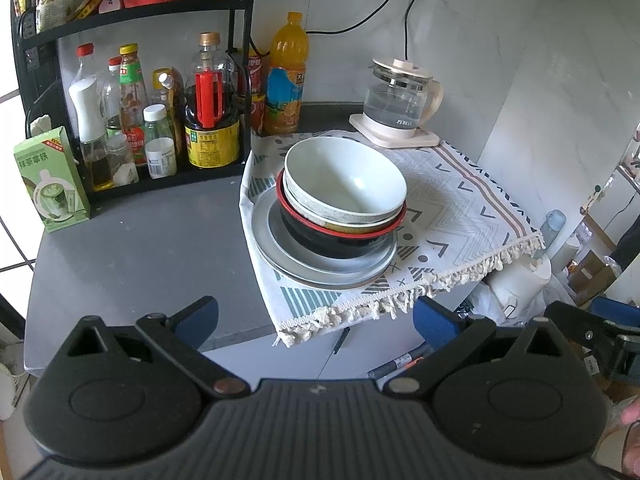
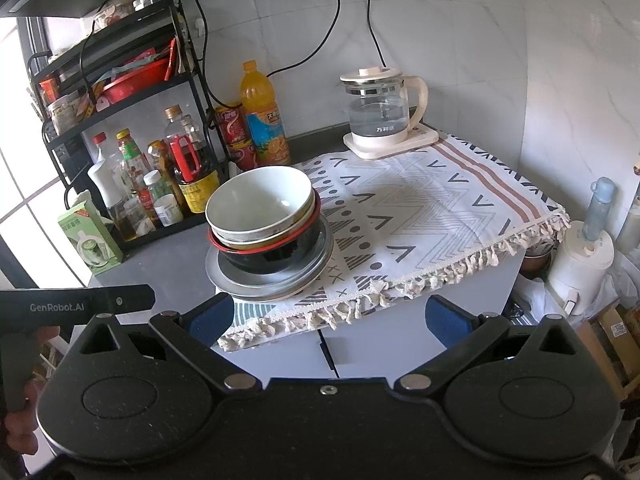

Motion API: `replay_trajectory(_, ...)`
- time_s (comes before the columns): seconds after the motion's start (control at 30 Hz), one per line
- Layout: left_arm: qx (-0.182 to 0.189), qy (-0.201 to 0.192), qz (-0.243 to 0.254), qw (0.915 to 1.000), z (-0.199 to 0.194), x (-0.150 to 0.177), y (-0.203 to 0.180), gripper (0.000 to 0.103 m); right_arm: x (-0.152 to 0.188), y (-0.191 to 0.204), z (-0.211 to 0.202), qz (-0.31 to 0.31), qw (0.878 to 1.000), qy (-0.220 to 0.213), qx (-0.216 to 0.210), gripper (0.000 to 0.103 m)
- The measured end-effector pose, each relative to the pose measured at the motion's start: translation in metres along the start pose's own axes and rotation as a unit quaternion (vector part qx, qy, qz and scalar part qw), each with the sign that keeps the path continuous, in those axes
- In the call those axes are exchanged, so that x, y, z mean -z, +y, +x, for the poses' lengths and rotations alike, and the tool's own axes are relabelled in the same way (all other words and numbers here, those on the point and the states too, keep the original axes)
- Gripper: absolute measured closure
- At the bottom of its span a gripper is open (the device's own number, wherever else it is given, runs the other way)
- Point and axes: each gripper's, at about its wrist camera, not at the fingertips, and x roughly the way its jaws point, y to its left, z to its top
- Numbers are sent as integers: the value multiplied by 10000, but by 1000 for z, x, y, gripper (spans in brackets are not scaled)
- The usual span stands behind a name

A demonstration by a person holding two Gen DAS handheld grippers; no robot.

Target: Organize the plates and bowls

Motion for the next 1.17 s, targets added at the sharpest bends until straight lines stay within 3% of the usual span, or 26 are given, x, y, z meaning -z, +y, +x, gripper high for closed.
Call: replay_trajectory(1.17, 96, 14, 85, 9999, 4, -7, 0, 1, -5, 8, 5, -7, 10000, -2, -24, 0)
